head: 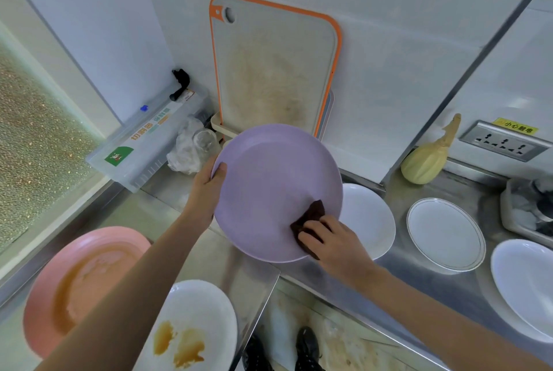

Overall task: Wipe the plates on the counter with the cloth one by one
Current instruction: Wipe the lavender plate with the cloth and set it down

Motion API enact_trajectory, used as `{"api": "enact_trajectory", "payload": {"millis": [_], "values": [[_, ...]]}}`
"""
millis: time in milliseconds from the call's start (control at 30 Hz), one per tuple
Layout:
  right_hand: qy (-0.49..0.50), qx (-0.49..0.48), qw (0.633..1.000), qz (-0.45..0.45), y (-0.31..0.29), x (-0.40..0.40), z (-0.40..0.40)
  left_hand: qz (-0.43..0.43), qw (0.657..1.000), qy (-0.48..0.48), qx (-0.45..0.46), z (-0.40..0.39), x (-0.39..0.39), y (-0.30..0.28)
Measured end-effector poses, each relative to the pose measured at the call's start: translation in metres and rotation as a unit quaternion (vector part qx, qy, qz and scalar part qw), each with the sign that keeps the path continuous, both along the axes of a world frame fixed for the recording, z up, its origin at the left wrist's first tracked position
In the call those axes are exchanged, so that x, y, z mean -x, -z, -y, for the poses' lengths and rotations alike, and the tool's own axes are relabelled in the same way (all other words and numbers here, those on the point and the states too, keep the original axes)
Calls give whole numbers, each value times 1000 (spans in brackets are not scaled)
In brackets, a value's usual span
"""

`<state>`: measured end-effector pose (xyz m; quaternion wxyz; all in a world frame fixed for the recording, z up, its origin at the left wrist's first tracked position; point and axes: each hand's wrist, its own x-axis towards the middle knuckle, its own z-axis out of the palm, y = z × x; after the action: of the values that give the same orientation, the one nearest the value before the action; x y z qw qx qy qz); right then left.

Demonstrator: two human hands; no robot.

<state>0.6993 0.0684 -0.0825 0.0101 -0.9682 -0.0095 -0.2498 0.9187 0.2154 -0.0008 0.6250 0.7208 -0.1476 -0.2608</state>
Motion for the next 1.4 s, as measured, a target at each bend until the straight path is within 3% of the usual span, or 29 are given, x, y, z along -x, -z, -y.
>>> {"api": "enact_trajectory", "payload": {"millis": [300,467,633,767,1000,1100,1200,1400], "values": [[36,-166,985,11,6,-21,-104,-11,1000,-14,-13,0,24,13],[-31,-26,998,43,-6,-16,-82,-23,994,101,-18,-2,-4,-10],[-89,37,993,62,-16,-9,-48,2,984,176,-39,2,-32,-40],[-135,66,987,60,-26,0,-22,-26,973,217,-72,-4,-43,-40],[-48,28,995,88,-23,-10,-27,-88,991,48,89,-22,33,10],[15,-22,992,126,-15,-24,-46,-54,988,-71,128,-11,82,24],[30,-30,991,130,-6,-27,-62,1,985,-142,94,-2,92,17],[-44,22,995,91,-3,-10,-27,52,998,10,41,-23,24,4]]}}
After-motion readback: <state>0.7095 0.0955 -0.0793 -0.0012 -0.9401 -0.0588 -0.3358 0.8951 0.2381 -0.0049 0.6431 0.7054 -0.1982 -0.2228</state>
